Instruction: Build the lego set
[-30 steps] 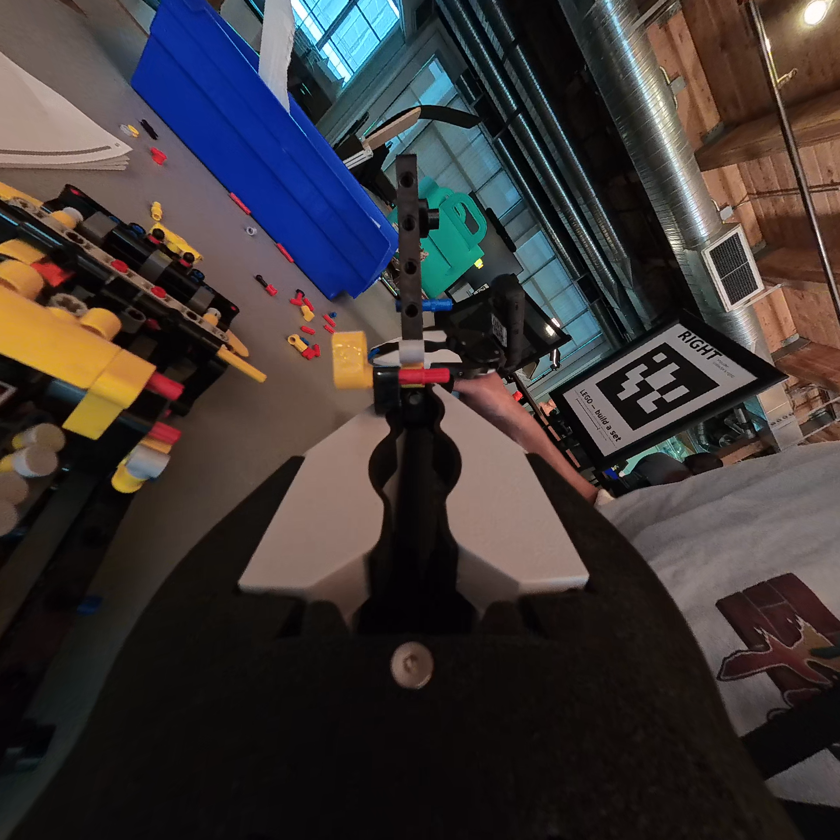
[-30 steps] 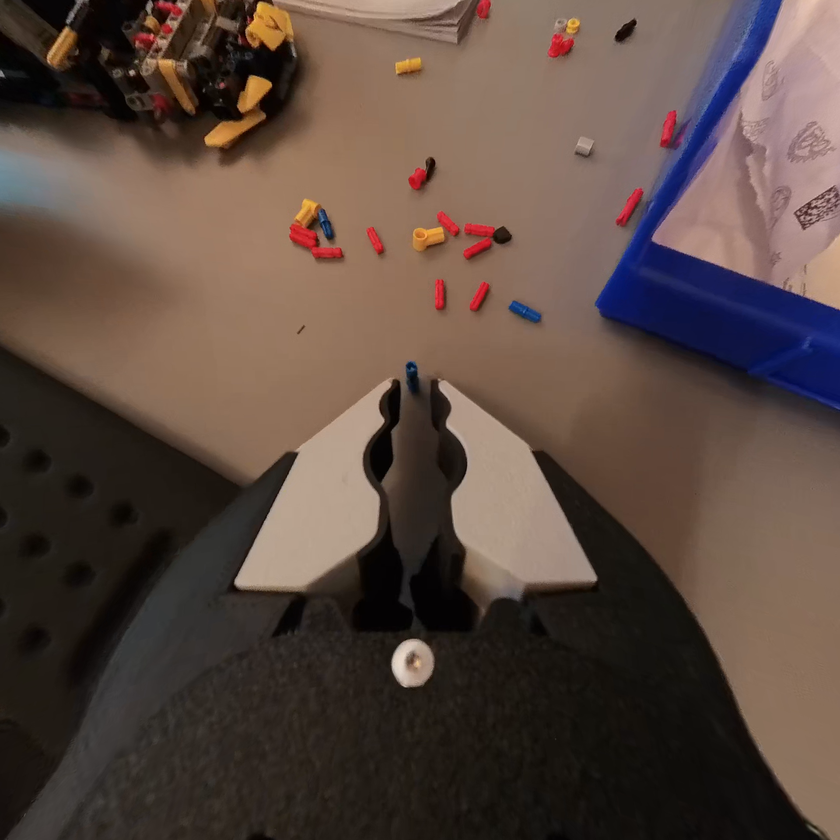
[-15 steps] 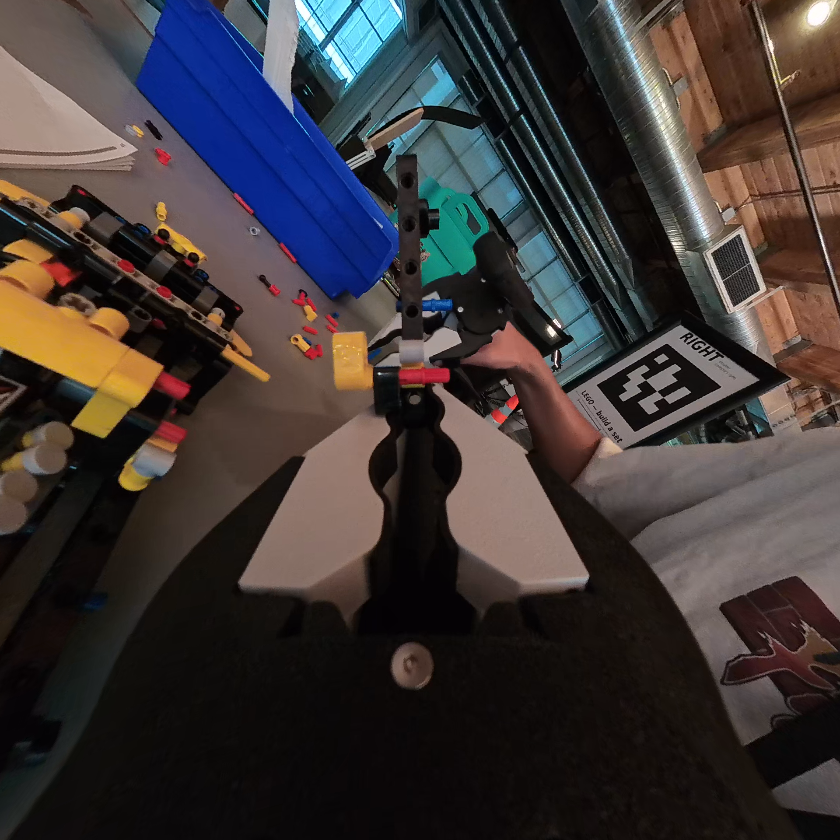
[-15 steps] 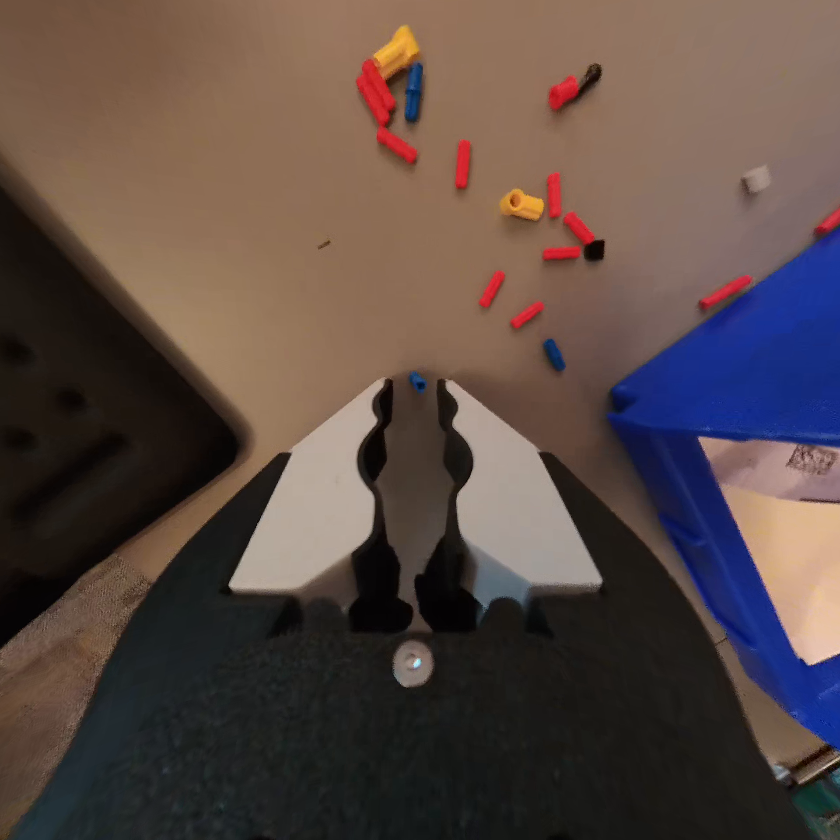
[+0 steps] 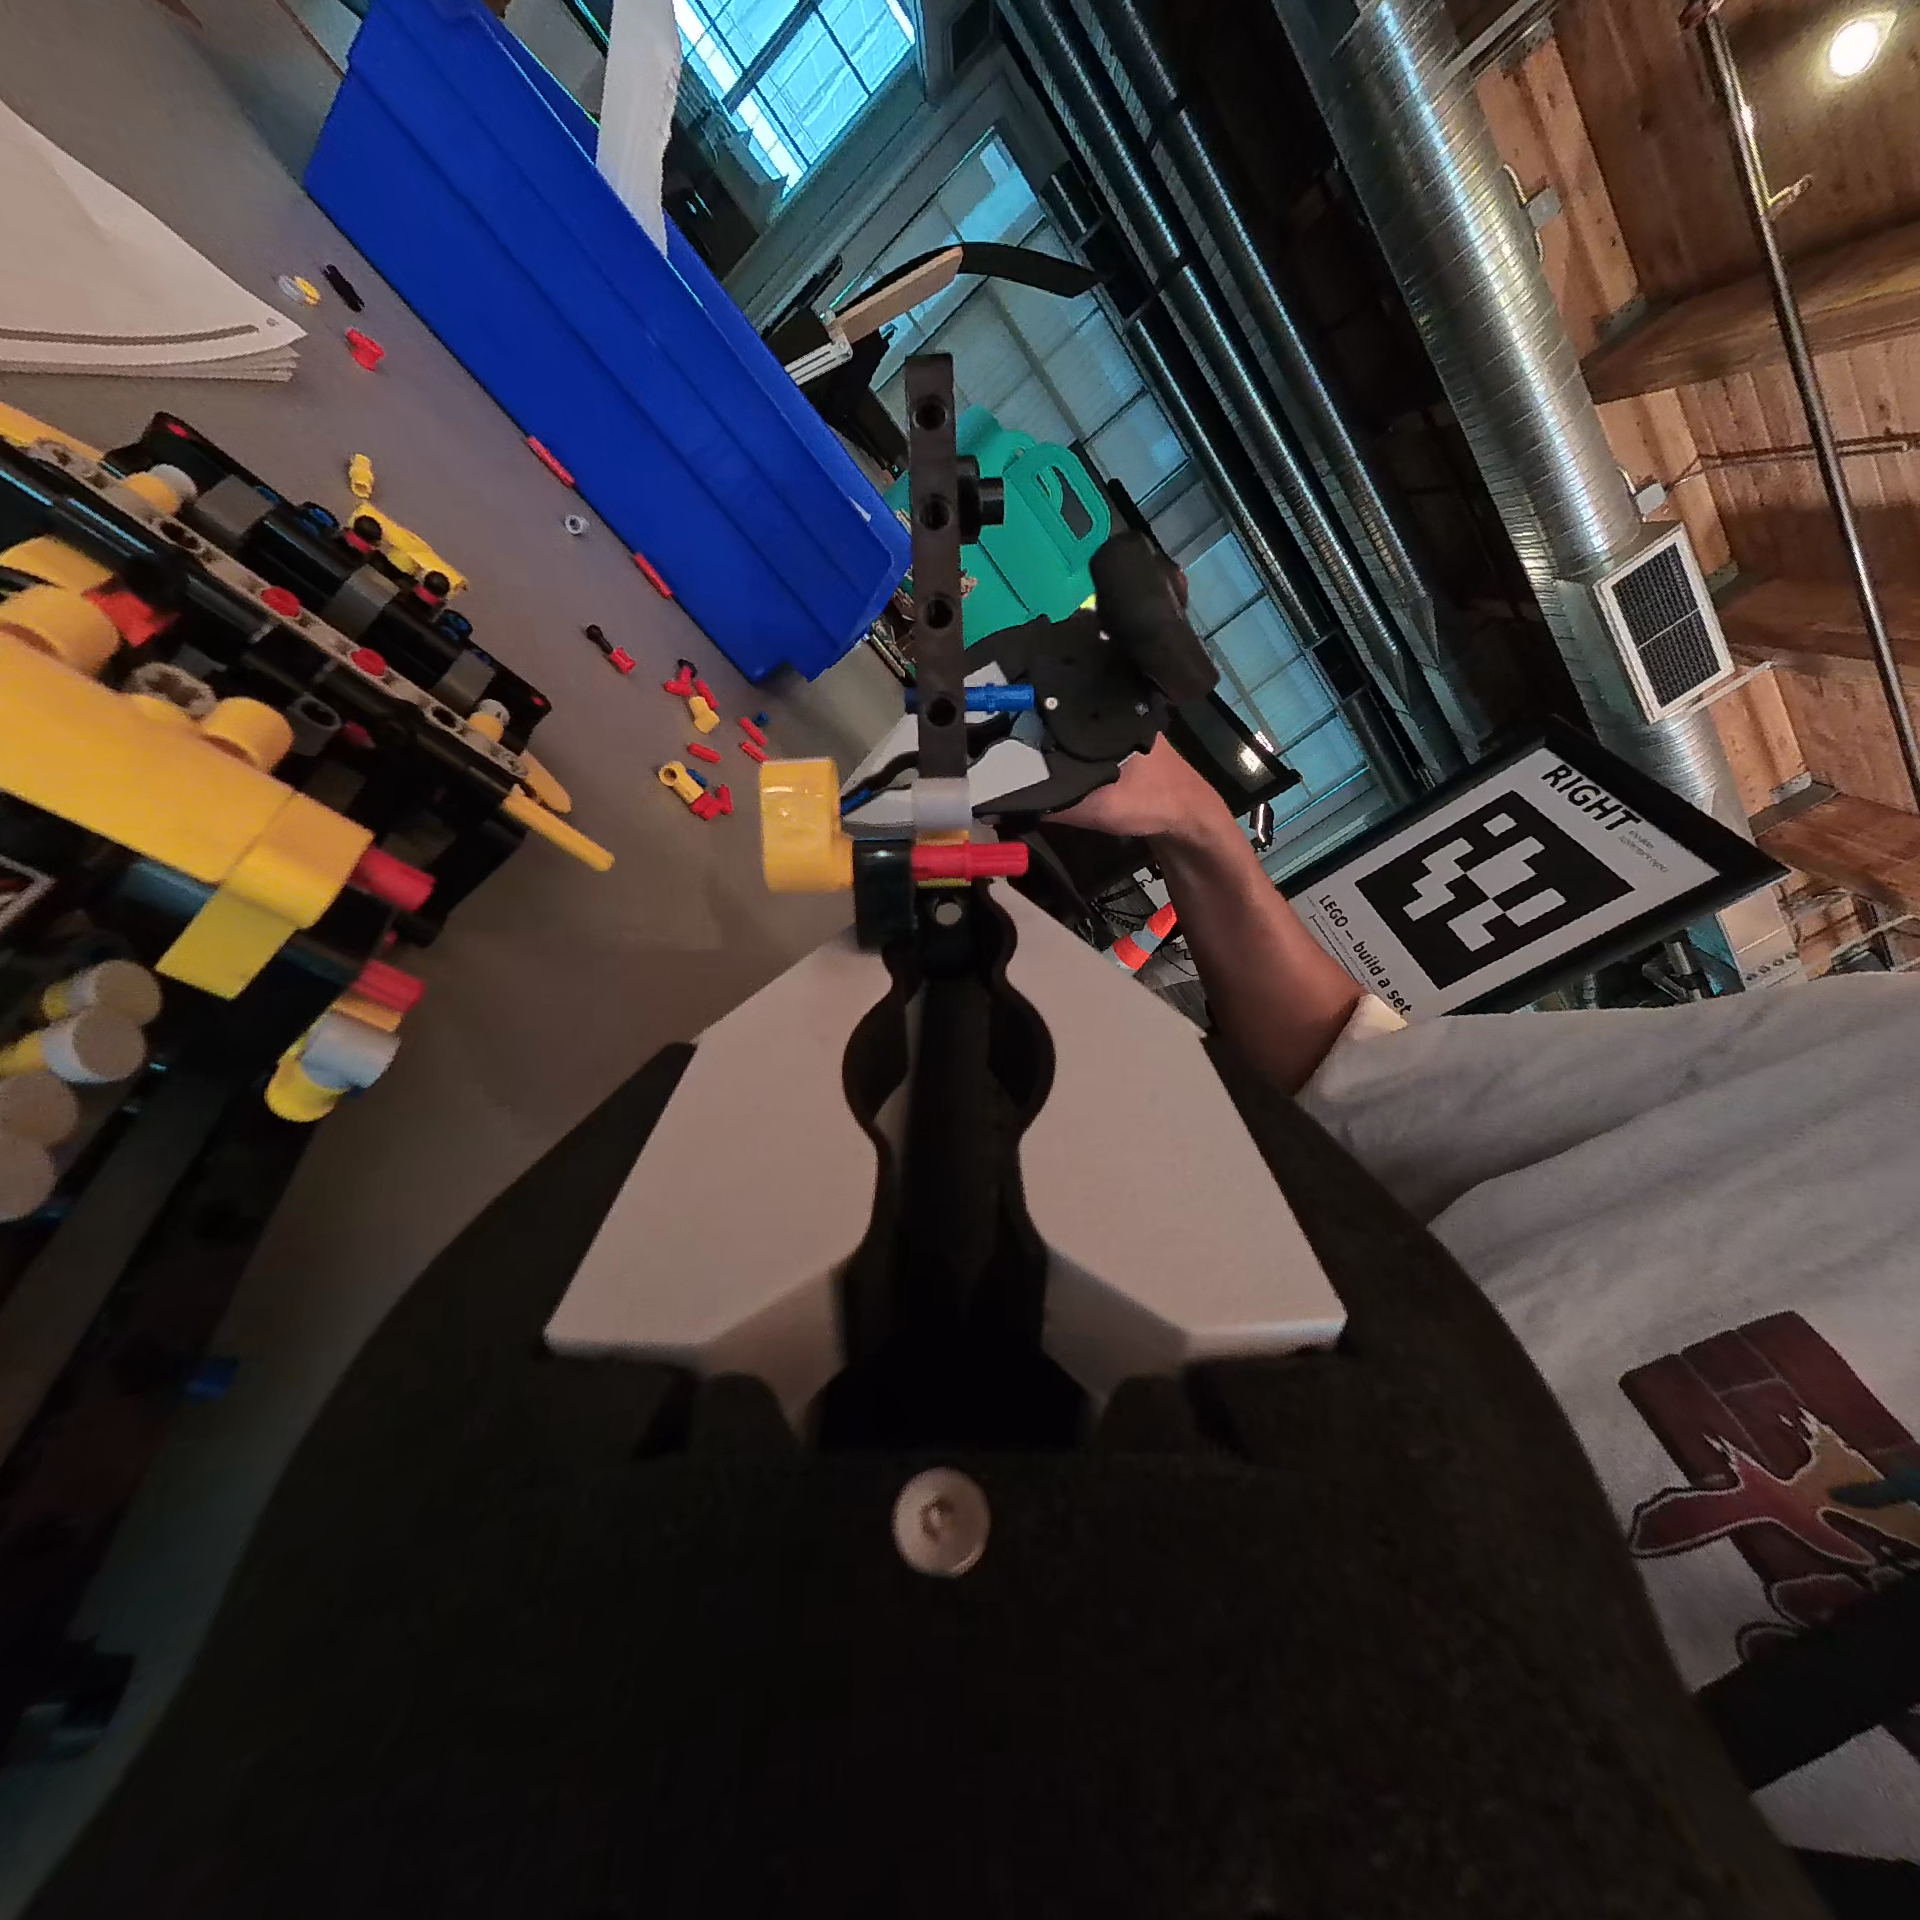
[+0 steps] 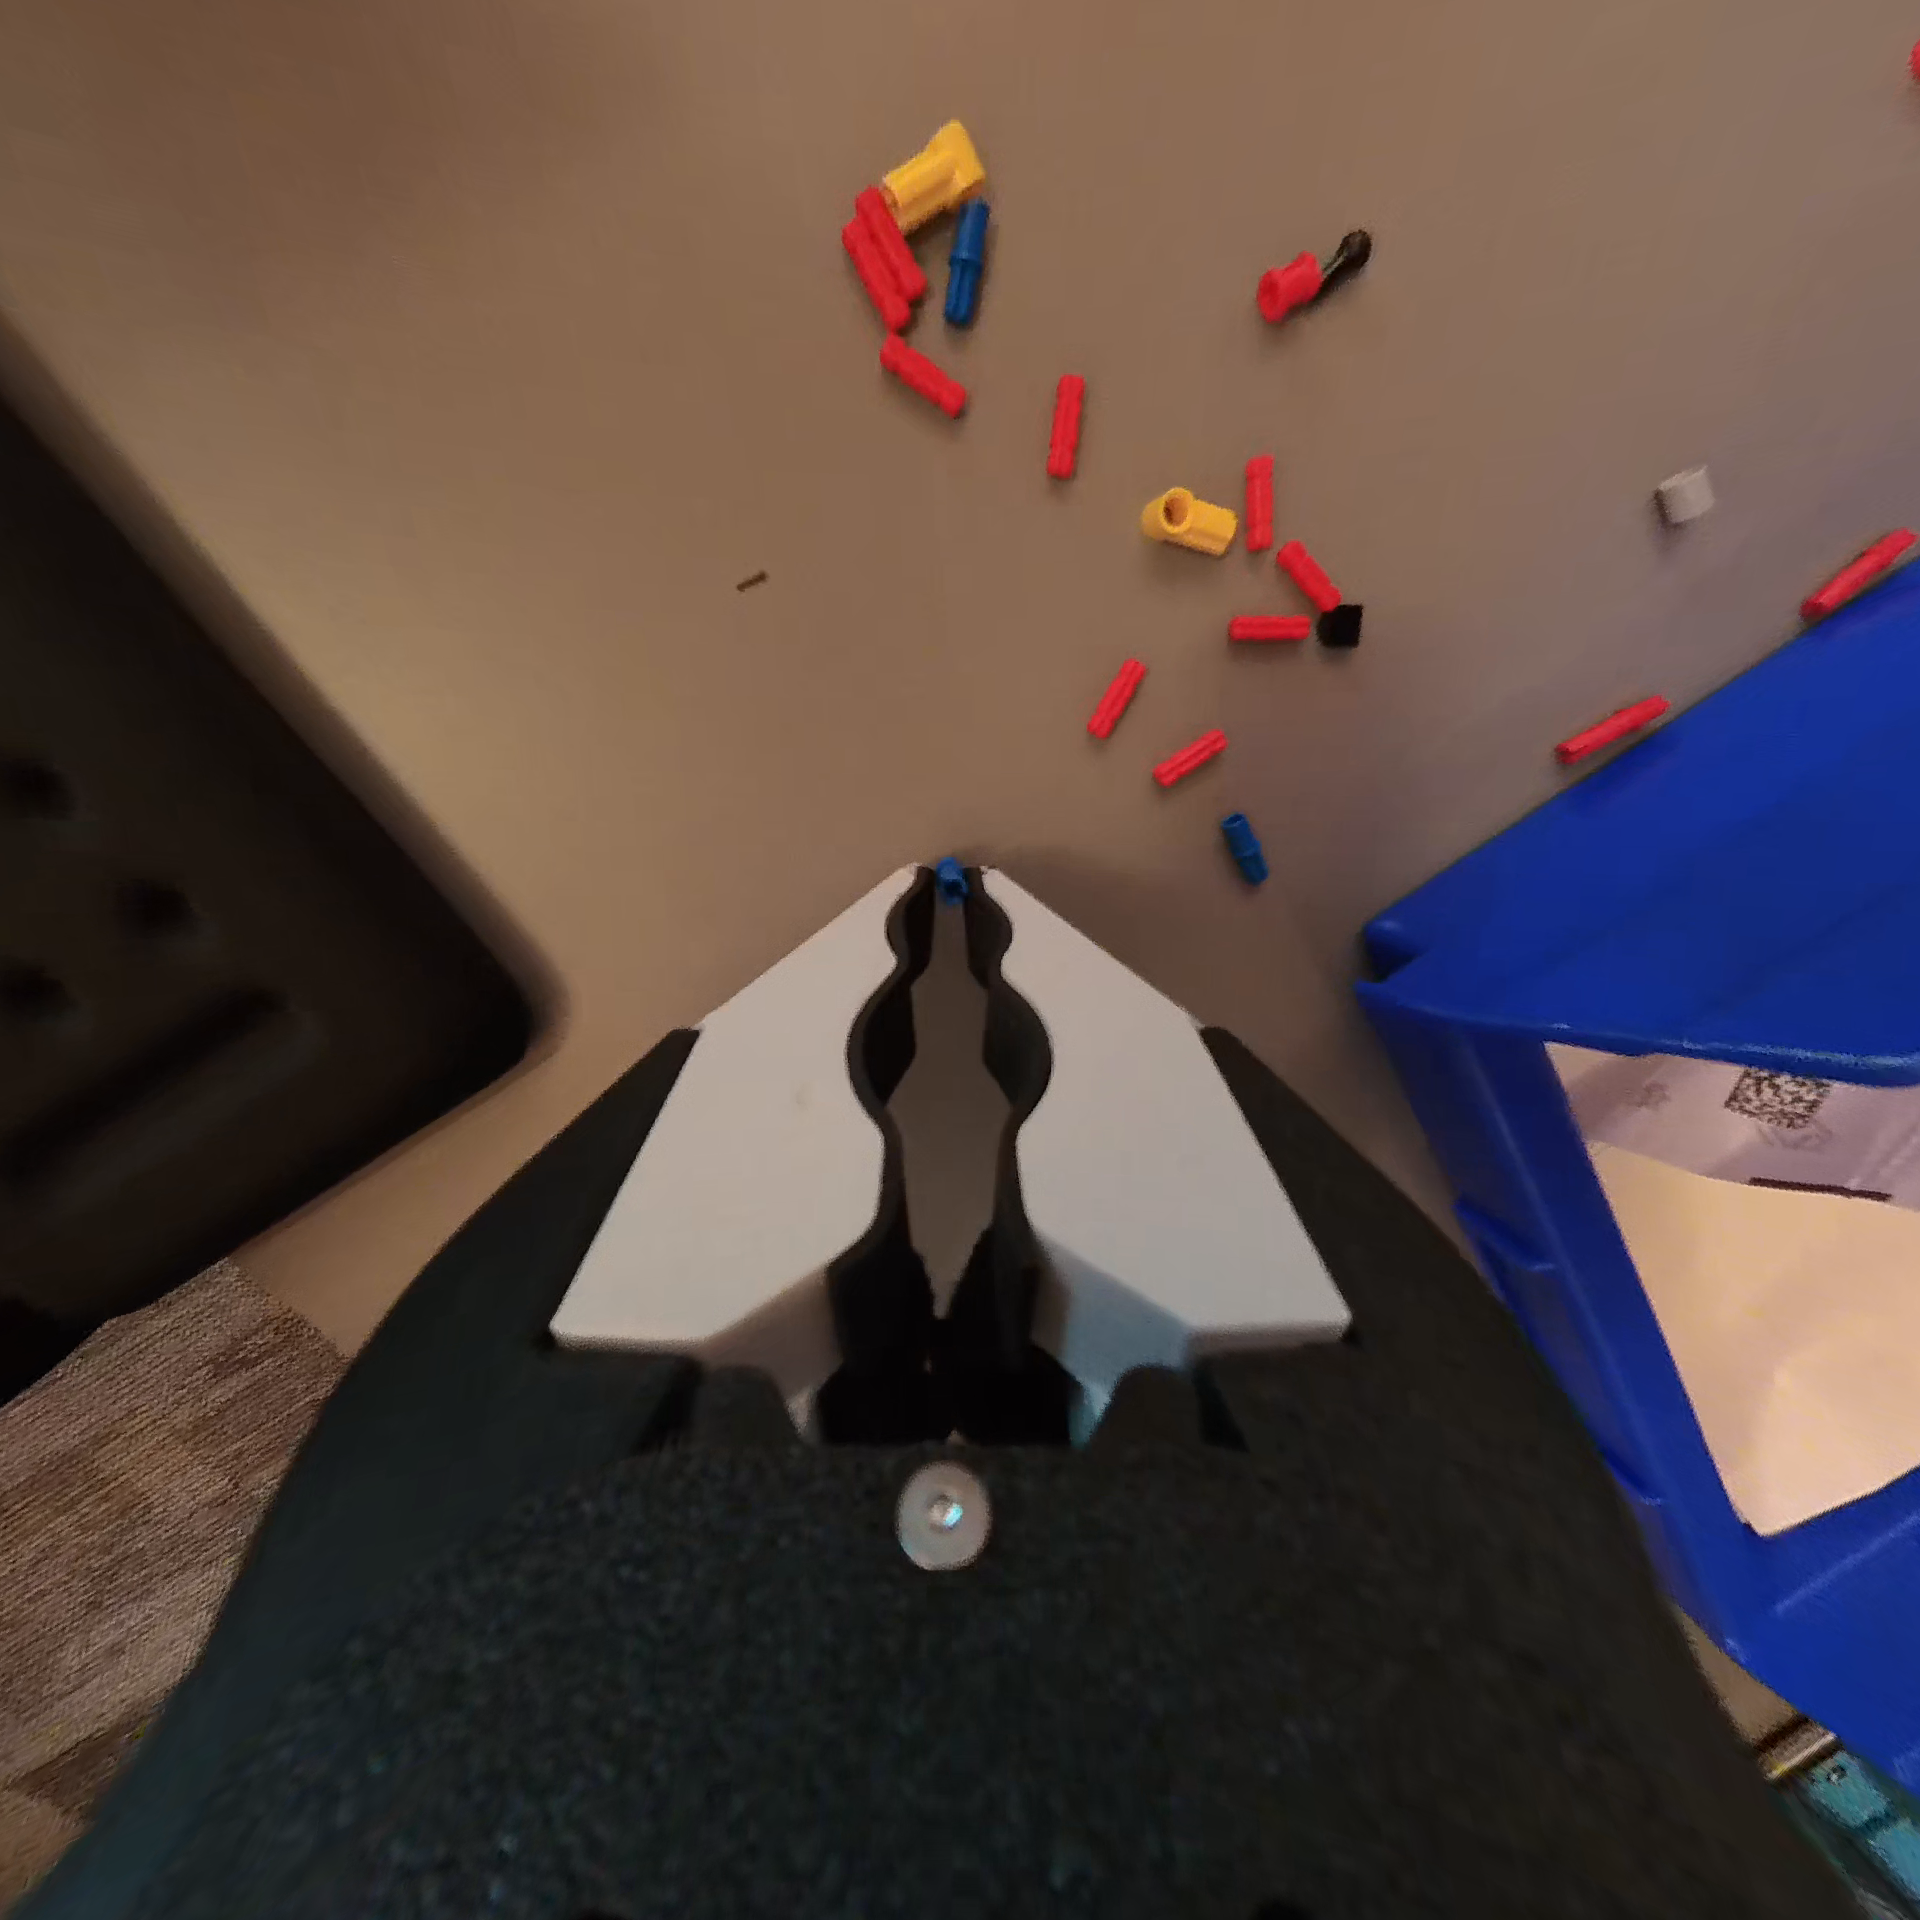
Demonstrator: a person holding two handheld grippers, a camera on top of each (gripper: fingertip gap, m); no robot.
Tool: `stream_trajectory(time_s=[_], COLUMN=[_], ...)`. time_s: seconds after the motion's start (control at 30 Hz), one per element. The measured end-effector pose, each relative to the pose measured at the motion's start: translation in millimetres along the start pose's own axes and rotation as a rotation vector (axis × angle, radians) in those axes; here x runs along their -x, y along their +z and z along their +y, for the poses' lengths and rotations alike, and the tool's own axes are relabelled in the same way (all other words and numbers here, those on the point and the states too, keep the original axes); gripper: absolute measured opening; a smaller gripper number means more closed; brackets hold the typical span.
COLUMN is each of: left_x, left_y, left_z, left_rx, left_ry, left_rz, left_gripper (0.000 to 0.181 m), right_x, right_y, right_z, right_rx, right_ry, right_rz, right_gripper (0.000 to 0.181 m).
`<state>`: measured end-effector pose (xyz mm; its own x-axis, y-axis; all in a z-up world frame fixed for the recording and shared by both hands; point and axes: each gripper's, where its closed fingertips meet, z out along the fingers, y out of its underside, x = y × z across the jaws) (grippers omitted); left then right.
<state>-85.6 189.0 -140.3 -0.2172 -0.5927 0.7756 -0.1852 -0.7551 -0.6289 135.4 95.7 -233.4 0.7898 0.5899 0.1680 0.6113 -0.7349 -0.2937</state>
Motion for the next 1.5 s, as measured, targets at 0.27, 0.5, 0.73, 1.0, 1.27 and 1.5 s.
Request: stream_trajectory(time_s=[0.27, 0.5, 0.73, 1.0, 1.27, 1.5], left_x=[3, 10, 17, 17, 21, 23], left_y=[-1, -8, -16, -15, -15, -15], left_z=[-3, -12, -23, -23, -22, -22], left_rx=[-0.023, -0.072, -0.132, -0.140, -0.132, -0.130], left_ry=[-0.018, 0.008, 0.011, -0.009, 0.012, 0.017], left_rz=[-0.007, -0.059, -0.110, -0.104, -0.135, -0.152], left_gripper=[0.007, 0.007, 0.007, 0.008, 0.007, 0.008], right_x=[39, 100, 110, 109, 108, 106], right_y=[-47, -62, -48, -37, -26, -28], right_z=[-120, -225, -251, -258, -257, -258], right_rx=[-0.581, -0.982, -0.992, -0.828, -0.758, -0.778], right_ry=[-0.076, 0.130, 0.237, 0.212, 0.210, 0.207], right_rz=[0.048, -0.033, 0.074, 0.200, 0.226, 0.238], right_gripper=[0.004, 0.004, 0.004, 0.004, 0.004, 0.004])
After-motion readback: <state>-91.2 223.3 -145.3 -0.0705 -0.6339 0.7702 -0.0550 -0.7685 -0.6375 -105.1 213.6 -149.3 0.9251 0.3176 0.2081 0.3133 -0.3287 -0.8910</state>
